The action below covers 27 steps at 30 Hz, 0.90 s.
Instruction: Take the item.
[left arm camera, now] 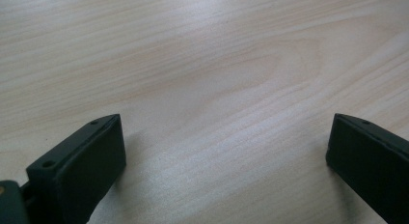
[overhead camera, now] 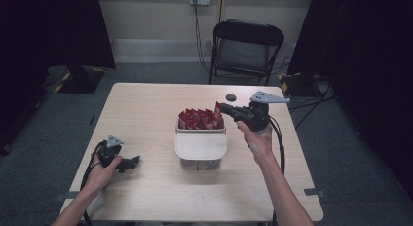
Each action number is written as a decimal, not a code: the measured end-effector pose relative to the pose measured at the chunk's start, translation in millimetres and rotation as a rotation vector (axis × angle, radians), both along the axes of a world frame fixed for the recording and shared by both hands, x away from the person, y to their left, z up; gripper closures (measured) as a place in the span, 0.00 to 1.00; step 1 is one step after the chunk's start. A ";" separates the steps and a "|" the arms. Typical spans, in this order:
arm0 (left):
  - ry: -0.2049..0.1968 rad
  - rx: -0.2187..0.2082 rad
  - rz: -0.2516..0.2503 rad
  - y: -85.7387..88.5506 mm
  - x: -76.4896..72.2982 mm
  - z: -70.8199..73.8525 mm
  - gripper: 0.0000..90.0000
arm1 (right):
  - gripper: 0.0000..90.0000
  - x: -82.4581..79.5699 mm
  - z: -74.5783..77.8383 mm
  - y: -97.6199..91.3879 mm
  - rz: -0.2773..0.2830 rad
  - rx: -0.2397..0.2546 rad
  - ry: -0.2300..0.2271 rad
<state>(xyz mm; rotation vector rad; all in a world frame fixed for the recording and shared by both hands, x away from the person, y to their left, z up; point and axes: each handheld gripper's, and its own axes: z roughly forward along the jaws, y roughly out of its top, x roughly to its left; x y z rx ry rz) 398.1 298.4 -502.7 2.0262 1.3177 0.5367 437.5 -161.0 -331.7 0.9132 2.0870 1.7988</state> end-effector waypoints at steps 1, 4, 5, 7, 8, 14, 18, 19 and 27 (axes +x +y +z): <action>0.000 0.000 0.000 0.0 0.0 0.0 0.00 | 1.00 -0.4 1.1 -0.7 -0.001 0.004 -0.003; 0.000 -0.001 0.001 -0.1 0.0 0.0 0.00 | 1.00 -1.7 5.3 -3.5 -0.004 0.014 -0.014; 0.000 0.000 0.000 0.0 0.0 0.0 0.00 | 1.00 -2.2 6.6 -4.5 -0.004 0.018 -0.016; 0.000 0.000 0.000 0.0 0.0 0.0 0.00 | 1.00 -3.1 8.9 -6.6 -0.008 0.026 -0.022; 0.000 0.000 0.000 0.0 0.0 0.0 0.00 | 1.00 -3.5 9.7 -7.5 -0.010 0.030 -0.024; 0.000 0.000 0.000 0.0 0.0 0.0 0.00 | 1.00 -4.6 12.2 -11.7 -0.020 0.041 -0.034; 0.000 0.000 0.000 0.0 0.0 0.0 0.00 | 1.00 -4.9 14.7 -13.5 -0.022 0.051 -0.038; 0.000 0.000 0.000 0.0 0.0 0.0 0.00 | 1.00 -5.1 15.4 -13.8 -0.023 0.050 -0.040; 0.000 0.000 0.000 0.0 0.0 0.0 0.00 | 1.00 -8.1 19.7 -16.1 -0.027 0.068 -0.061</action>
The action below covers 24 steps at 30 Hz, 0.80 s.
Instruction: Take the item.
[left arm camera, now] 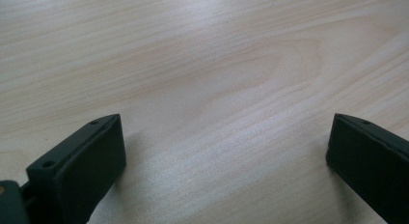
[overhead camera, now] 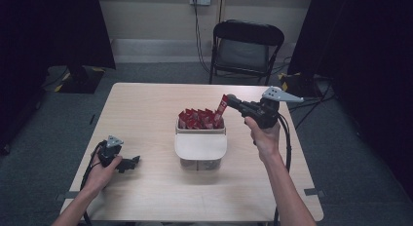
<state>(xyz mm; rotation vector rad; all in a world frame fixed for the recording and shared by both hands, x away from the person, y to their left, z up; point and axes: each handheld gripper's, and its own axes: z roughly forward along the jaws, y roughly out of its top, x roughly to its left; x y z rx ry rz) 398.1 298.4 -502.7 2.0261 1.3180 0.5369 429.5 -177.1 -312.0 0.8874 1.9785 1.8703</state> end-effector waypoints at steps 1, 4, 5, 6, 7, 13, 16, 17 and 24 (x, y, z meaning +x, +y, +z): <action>0.000 0.000 0.000 0.0 0.0 0.0 0.00 | 1.00 -0.2 0.6 -0.3 0.002 0.002 -0.004; 0.000 0.000 0.000 0.0 0.0 0.0 0.00 | 1.00 -1.2 2.4 -1.4 0.005 0.006 -0.008; 0.000 -0.001 0.001 -0.1 0.0 0.0 0.00 | 1.00 -1.6 2.8 -1.8 0.006 0.005 -0.010; 0.000 0.000 -0.001 0.0 0.1 0.0 0.00 | 1.00 -2.4 3.8 -2.6 0.002 0.011 -0.010; 0.001 0.001 -0.003 -0.1 0.2 0.1 0.00 | 1.00 -2.9 4.4 -3.2 0.000 0.013 -0.011; 0.000 0.002 -0.005 -0.3 0.5 0.1 0.00 | 1.00 -4.3 8.2 -5.5 -0.004 0.021 -0.021; 0.000 0.002 -0.005 -0.3 0.5 0.1 0.00 | 1.00 -4.9 9.6 -6.3 -0.006 0.027 -0.023; 0.000 0.002 -0.005 -0.3 0.5 0.1 0.00 | 1.00 -5.1 10.0 -6.8 -0.007 0.029 -0.026; 0.000 0.002 -0.005 -0.3 0.5 0.1 0.00 | 1.00 -6.7 14.6 -13.1 -0.013 0.046 -0.037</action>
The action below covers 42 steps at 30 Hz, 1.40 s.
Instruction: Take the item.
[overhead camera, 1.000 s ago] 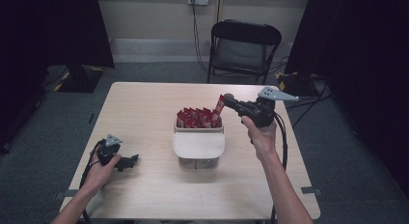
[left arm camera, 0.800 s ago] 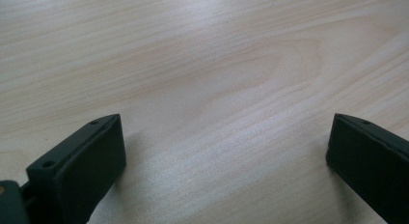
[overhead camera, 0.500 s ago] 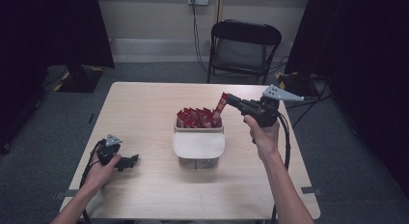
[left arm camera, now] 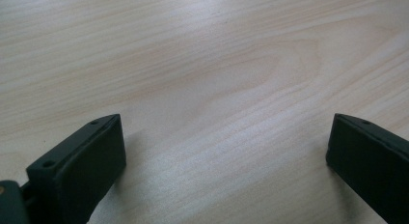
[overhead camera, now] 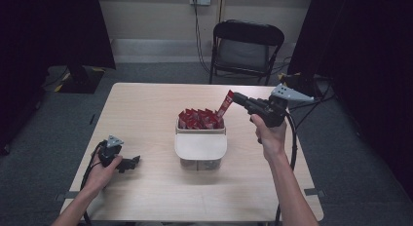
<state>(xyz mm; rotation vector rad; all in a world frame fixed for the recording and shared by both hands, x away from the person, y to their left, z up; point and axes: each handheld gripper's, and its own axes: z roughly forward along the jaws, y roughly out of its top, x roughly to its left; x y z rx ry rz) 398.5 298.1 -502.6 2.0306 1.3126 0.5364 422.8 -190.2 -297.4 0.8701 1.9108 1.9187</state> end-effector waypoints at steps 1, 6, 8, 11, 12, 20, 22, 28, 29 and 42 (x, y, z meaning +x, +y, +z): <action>0.000 0.000 0.000 0.0 0.0 0.0 0.00 | 1.00 -0.2 1.4 -3.1 -0.005 0.006 -0.004; 0.000 0.000 0.000 0.0 0.0 0.0 0.00 | 1.00 -0.8 5.1 -9.8 -0.010 0.020 -0.008; 0.000 0.000 0.000 0.0 0.0 0.0 0.00 | 1.00 -1.9 8.0 -13.8 -0.012 0.032 -0.014; 0.000 -0.001 0.000 0.0 0.0 0.0 0.00 | 1.00 -2.8 10.6 -19.0 -0.020 0.040 -0.023; 0.000 0.000 0.000 0.0 0.0 0.0 0.00 | 1.00 -2.9 11.1 -20.9 -0.025 0.043 -0.023; 0.000 0.000 0.000 0.0 0.0 0.0 0.00 | 1.00 -2.0 12.3 -38.2 -0.069 0.068 -0.029; 0.000 0.000 0.000 0.0 0.0 0.0 0.00 | 1.00 -1.2 11.0 -42.8 -0.085 0.066 -0.027; 0.000 0.000 0.000 0.0 0.0 0.0 0.00 | 1.00 2.3 4.7 -56.5 -0.145 0.035 -0.012; 0.000 0.000 0.000 0.0 0.0 0.0 0.00 | 1.00 2.3 4.7 -56.5 -0.145 0.035 -0.012; 0.000 0.001 -0.001 0.2 0.0 0.1 0.00 | 1.00 26.6 -15.5 -62.1 -0.213 -0.039 0.062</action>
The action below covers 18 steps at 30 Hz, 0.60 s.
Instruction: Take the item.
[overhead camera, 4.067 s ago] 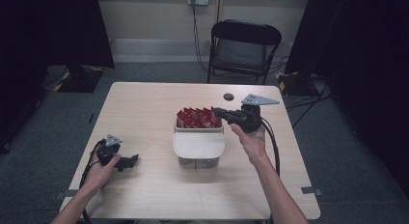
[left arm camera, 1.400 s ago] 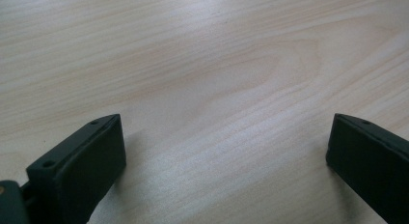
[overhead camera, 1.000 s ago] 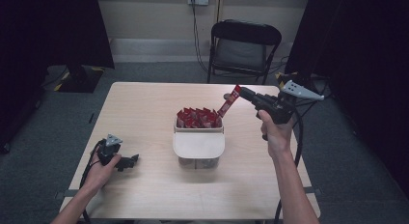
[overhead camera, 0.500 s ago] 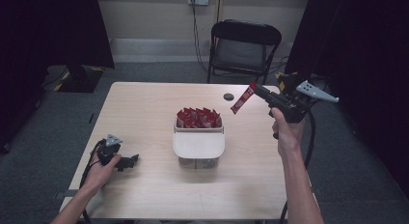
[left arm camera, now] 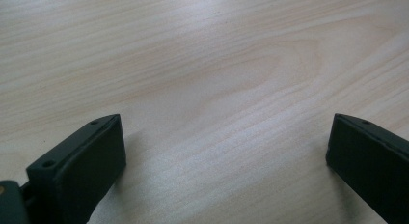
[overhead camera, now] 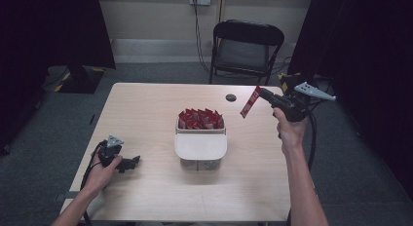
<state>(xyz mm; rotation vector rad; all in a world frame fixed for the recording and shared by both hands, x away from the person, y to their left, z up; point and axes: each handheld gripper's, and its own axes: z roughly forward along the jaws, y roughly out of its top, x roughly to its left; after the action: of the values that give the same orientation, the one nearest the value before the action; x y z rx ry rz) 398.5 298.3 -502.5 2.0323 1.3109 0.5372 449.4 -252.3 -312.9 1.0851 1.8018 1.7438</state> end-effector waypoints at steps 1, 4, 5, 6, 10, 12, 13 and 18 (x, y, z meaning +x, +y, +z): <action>0.000 0.000 0.000 0.0 0.0 0.0 0.00 | 1.00 2.0 -1.4 0.7 -0.002 -0.003 0.006; 0.000 0.000 0.000 0.0 0.0 0.0 0.00 | 1.00 11.2 -8.9 5.4 -0.017 -0.056 0.045; 0.000 0.000 0.000 0.0 0.0 0.0 0.00 | 1.00 11.2 -8.9 5.4 -0.017 -0.056 0.045; 0.000 0.000 0.000 0.0 0.0 0.0 0.00 | 1.00 13.3 -11.3 6.9 -0.019 -0.071 0.053; 0.000 0.000 0.000 0.0 0.0 0.0 0.00 | 1.00 17.9 -21.0 10.7 -0.019 -0.090 0.073; 0.000 0.000 0.000 0.0 0.0 0.0 0.00 | 1.00 20.0 -27.4 11.4 -0.020 -0.091 0.086; 0.000 0.000 0.000 0.0 0.0 0.0 0.00 | 1.00 21.5 -30.8 11.5 -0.023 -0.095 0.096; 0.000 0.000 0.000 0.0 0.0 0.0 0.00 | 1.00 26.9 -43.5 13.3 -0.031 -0.104 0.122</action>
<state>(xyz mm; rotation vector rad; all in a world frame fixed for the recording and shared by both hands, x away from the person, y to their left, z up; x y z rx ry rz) 398.5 298.3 -502.5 2.0326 1.3107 0.5370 476.3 -239.0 -356.4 1.1921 1.9147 1.5777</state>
